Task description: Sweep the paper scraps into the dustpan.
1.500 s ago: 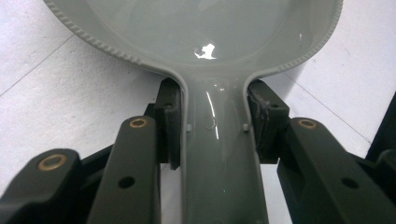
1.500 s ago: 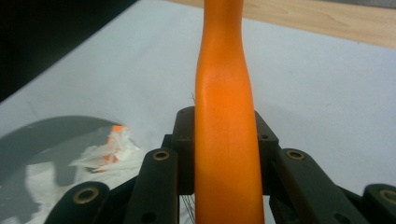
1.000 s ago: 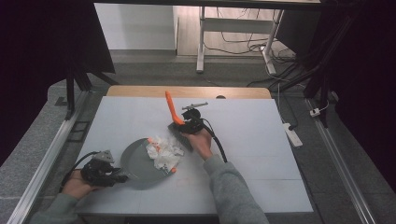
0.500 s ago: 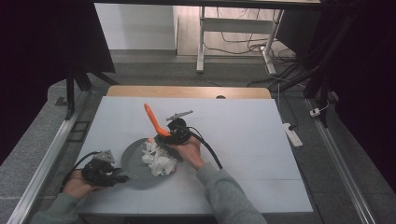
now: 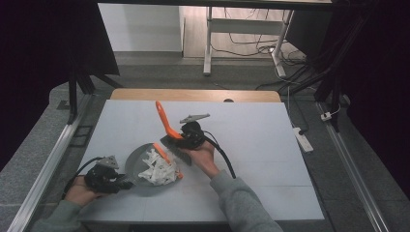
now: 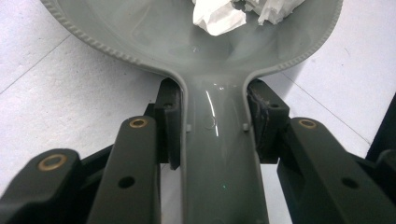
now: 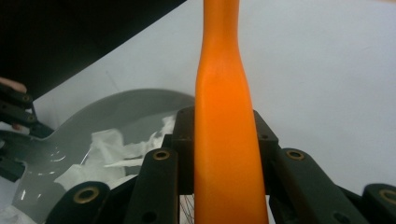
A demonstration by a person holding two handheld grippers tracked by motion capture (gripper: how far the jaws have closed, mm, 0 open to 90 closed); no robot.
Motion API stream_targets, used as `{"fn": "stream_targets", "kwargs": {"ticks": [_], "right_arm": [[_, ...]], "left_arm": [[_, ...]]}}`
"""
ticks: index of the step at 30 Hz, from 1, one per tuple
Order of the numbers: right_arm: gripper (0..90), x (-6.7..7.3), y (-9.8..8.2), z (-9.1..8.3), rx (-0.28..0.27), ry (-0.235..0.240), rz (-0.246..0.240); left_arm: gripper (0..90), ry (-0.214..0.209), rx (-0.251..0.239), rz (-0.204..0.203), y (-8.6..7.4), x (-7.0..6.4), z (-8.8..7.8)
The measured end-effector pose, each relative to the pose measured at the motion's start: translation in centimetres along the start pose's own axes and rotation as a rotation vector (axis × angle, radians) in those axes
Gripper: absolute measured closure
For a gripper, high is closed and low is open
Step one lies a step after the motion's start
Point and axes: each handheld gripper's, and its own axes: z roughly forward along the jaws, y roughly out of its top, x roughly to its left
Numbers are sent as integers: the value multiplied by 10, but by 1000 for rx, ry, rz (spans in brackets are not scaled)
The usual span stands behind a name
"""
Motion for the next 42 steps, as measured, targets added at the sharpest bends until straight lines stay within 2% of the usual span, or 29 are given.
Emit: {"fn": "stream_targets", "kwargs": {"ticks": [7, 9, 12, 19, 22, 24, 25, 26, 29, 32, 34, 35, 36, 39, 42], "right_arm": [[703, -14, 2, -18, -26, -56, 17], [703, -20, 0, -22, -27, -89, 16], [703, -25, -2, -24, -28, -86, 41], [703, -35, -12, -12, 56, -156, 43], [703, -31, -16, -1, 90, -144, 46], [704, -22, -18, 6, 101, -125, 27], [704, -9, -17, 12, 107, -101, -1], [704, -9, -17, 12, 107, -101, -1], [703, 7, -17, 18, 117, 8, 16], [703, 19, -12, 12, 95, 67, -9], [703, 19, -6, 1, 53, 66, -7], [703, 13, 0, -13, 14, 35, -2], [703, 13, 0, -13, 14, 35, -2], [703, -2, 5, -29, -14, -14, 21], [703, -15, 3, -37, -3, -69, 27]], "left_arm": [[614, 2, 2, 1, 0, -1, 0], [613, 2, 3, 1, 0, -1, 0], [613, 2, 7, 5, 0, -1, 0], [613, 2, 6, 5, 0, -1, 1], [613, 1, 7, 5, 0, -1, 1], [613, 1, 10, 6, 1, -1, 2], [613, 1, 12, 7, 1, -1, 2], [613, 0, 12, 7, 1, -1, 3], [613, 1, 16, 8, 1, -2, 4], [613, 1, 11, 6, 1, -2, 4], [613, 2, 12, 6, 1, -2, 4], [613, 2, 14, 6, 1, -2, 4], [613, 1, 14, 6, 1, -2, 4], [613, 2, 13, 5, 1, -2, 4], [613, 1, 12, 4, 1, -2, 4]]}}
